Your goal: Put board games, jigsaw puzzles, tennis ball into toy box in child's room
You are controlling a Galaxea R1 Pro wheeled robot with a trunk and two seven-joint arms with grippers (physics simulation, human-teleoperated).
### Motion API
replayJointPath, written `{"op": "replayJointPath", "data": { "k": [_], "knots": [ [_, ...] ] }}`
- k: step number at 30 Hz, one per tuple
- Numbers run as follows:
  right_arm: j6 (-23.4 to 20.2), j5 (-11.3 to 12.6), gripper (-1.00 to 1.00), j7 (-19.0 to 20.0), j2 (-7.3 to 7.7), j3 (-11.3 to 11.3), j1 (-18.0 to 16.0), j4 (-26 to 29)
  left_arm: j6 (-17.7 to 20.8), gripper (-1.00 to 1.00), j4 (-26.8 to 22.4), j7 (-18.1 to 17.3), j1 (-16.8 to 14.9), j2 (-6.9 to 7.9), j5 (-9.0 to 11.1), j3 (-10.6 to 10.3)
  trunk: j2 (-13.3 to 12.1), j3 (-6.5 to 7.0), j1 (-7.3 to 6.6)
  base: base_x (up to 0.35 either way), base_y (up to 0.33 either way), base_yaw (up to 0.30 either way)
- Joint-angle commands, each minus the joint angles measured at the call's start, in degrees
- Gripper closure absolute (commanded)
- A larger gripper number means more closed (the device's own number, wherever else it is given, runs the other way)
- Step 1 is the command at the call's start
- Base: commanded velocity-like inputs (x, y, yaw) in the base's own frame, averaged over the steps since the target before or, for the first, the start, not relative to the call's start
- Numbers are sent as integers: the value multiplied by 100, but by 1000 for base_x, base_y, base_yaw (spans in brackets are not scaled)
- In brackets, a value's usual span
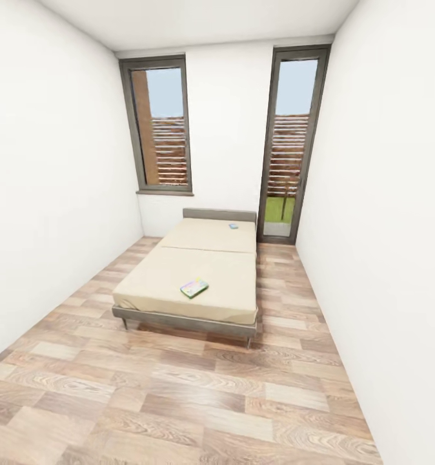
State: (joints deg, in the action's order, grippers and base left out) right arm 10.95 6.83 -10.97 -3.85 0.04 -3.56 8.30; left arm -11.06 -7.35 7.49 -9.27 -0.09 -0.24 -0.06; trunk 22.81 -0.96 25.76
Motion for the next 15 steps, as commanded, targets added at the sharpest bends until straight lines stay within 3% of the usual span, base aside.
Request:
{"op": "replayJointPath", "data": {
  "k": [1, 7, 15],
  "knots": [
    [30, 56, -100, -1, -2, 4, -4, -4, -20, -100, 6, 18, -4, -1, -3, -3, 11, -20, 3, 0, 0, 48],
    [30, 56, -100, -1, -6, 4, -4, -6, -20, -100, 6, 21, -4, 0, -3, -3, 11, -66, 3, 0, 0, 150],
    [30, 56, -100, -1, -9, 4, -4, -5, -27, -100, 6, 17, -4, 0, -9, -3, 11, -110, 3, 0, 0, 231]
  ]
}}
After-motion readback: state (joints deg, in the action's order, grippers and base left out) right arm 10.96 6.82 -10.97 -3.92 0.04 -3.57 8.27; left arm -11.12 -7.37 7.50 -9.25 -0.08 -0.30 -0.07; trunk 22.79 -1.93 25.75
